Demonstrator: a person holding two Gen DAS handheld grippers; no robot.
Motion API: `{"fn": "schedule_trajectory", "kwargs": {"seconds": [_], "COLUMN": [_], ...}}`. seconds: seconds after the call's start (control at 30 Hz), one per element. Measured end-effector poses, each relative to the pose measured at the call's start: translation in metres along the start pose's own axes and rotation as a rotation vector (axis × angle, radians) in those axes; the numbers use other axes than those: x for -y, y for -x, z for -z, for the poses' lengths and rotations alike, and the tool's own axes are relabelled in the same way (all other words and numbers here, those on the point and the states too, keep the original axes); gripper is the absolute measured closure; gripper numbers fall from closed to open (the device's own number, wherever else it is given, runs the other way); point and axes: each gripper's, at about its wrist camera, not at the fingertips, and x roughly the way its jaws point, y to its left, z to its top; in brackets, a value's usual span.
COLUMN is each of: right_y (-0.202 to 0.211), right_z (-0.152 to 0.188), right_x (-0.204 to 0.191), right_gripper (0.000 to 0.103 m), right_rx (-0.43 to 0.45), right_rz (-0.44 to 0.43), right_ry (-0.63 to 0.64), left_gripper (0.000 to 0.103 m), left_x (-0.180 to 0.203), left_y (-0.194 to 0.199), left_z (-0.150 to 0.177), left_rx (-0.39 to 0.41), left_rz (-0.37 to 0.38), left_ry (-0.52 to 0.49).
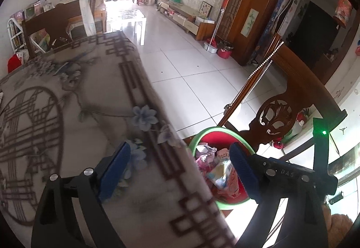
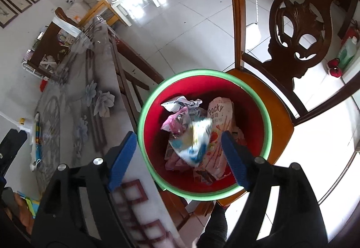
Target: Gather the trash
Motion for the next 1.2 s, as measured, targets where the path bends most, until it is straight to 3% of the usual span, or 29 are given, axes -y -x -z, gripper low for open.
{"fn": "schedule_trajectory", "kwargs": {"seconds": [0.23, 0.33, 0.4, 0.47, 0.53, 0.63, 0.73, 0.8, 0.9, 1.2], "right_y": [0.025, 0.052, 0.070, 0.088, 0.104, 0.115, 0.127, 0.129, 0.126, 0.130], "right_z": [0.021, 0.035, 0.044, 0.054, 0.064, 0.075, 0.092, 0.098, 0.100, 0.112], "right_x": [-0.044, -0.082, -0.107, -0.134, -0.162, -0.193, -0.214, -0.224, -0.236, -0.249], "right_gripper": [0.015, 0.006, 0.005, 0.005, 0.005, 0.005, 0.005, 0.005, 0.005, 0.005], "right_rx": [0.108, 0.237, 0.336, 0.439, 0.538, 0.611, 0.689, 0.707, 0.663, 0.642], "right_rz": [0.060, 0.105, 0.147, 0.183, 0.223, 0.262, 0.227, 0.219, 0.195, 0.157], "right_ry": [-0.002, 0.029, 0.078, 0.134, 0.179, 0.221, 0.266, 0.279, 0.281, 0.256], "left_gripper": [0.015, 0.015, 0.014, 0.007, 0.008, 0.008, 0.008, 0.008, 0.008, 0.008], "left_x": [-0.047, -0.067, -0.079, -0.089, -0.099, -0.111, -0.120, -0.129, -0.139, -0.153], "left_y": [0.015, 0.028, 0.040, 0.057, 0.079, 0.109, 0.135, 0.150, 0.168, 0.187], "left_z": [0.002, 0.003, 0.002, -0.001, -0.005, -0.010, -0.014, -0.013, -0.010, -0.004], "left_rx": [-0.008, 0.016, 0.053, 0.118, 0.200, 0.290, 0.362, 0.410, 0.474, 0.500], "left_rz": [0.058, 0.069, 0.061, 0.034, 0.015, -0.015, -0.067, -0.086, -0.089, -0.115], "left_ry": [0.018, 0.021, 0.018, 0.001, -0.018, -0.025, -0.029, -0.020, -0.003, 0.001]}}
